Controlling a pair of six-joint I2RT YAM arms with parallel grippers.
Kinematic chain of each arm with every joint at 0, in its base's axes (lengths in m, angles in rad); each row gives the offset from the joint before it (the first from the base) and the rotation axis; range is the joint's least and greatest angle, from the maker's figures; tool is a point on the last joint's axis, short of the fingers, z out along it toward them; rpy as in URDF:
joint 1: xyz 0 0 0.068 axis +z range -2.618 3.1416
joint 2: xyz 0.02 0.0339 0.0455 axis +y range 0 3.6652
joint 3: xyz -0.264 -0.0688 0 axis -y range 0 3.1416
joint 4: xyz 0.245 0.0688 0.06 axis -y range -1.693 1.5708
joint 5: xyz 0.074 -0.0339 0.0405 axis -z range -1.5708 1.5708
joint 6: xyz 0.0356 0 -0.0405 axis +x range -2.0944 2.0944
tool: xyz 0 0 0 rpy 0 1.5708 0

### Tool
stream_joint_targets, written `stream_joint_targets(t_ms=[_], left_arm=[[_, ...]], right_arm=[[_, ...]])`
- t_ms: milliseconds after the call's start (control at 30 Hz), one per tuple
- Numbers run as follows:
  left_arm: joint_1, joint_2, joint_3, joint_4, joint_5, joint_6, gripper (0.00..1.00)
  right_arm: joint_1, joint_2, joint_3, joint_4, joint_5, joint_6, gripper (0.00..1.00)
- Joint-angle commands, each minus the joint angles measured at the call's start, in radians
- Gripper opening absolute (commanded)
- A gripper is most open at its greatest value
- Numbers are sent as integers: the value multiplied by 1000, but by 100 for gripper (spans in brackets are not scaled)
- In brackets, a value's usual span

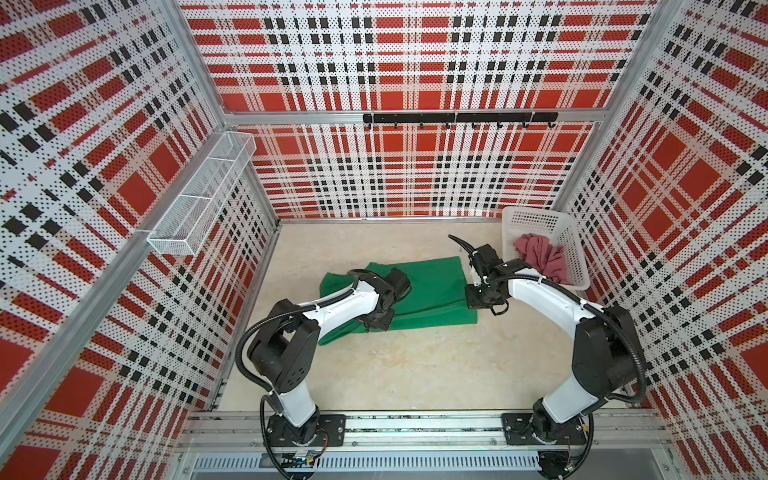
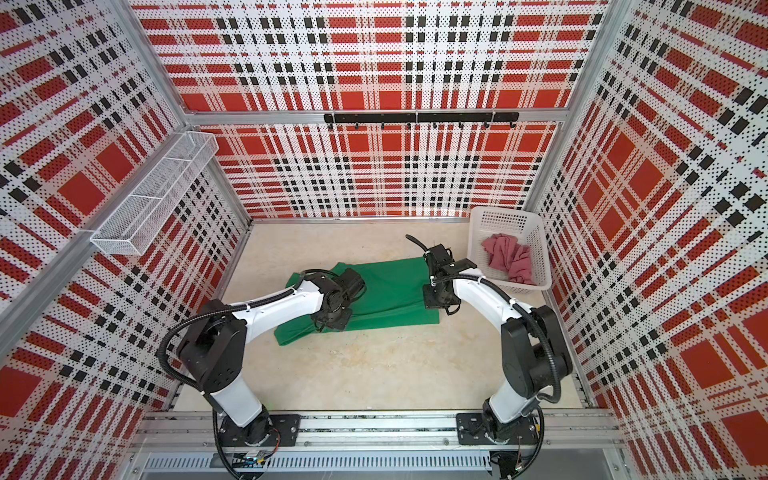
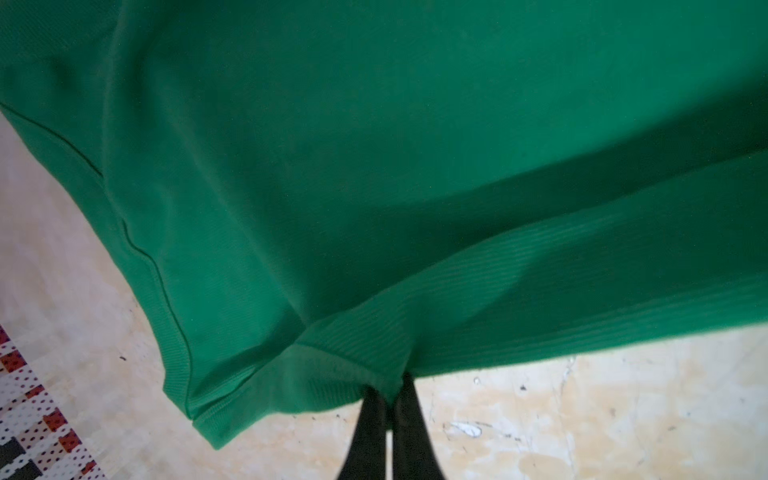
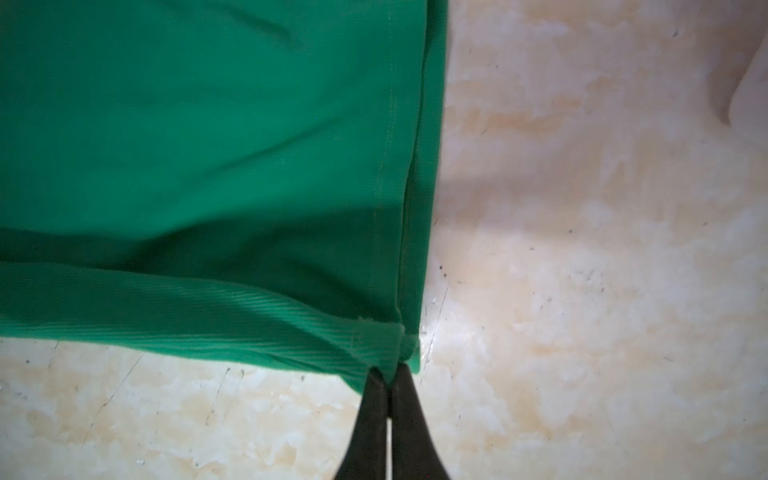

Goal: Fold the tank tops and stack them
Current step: 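Lift the near hem with both grippers and fold it toward the far edge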

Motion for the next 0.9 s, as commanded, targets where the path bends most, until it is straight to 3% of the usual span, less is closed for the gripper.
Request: stream_joint_targets(t_ms=[0,400,467,567,633,733,867], left_arm=[[26,51,63,-19,-28,52,0],[127,232,268,-24,-63,182,2],[142,273,317,-24,-73,212,34],[172,309,407,-50,-107,231,63],[186,302,462,-72,-127,227,72],[191,252,494,-91,-162,183,76],[173,127,339,80,-25,56,71]], right_arm=[[-18,50,46,11,11,-46,0],[-70,278,259,11,11,-86,0],[-82,316,303,10,11,-90,1],[-89,350,366,12,23,-107,31],[-89,344,388,10,30,-113,40],[-89,292,366,16,47,-110,42],[-74,178,202,141,-62,-52,37]])
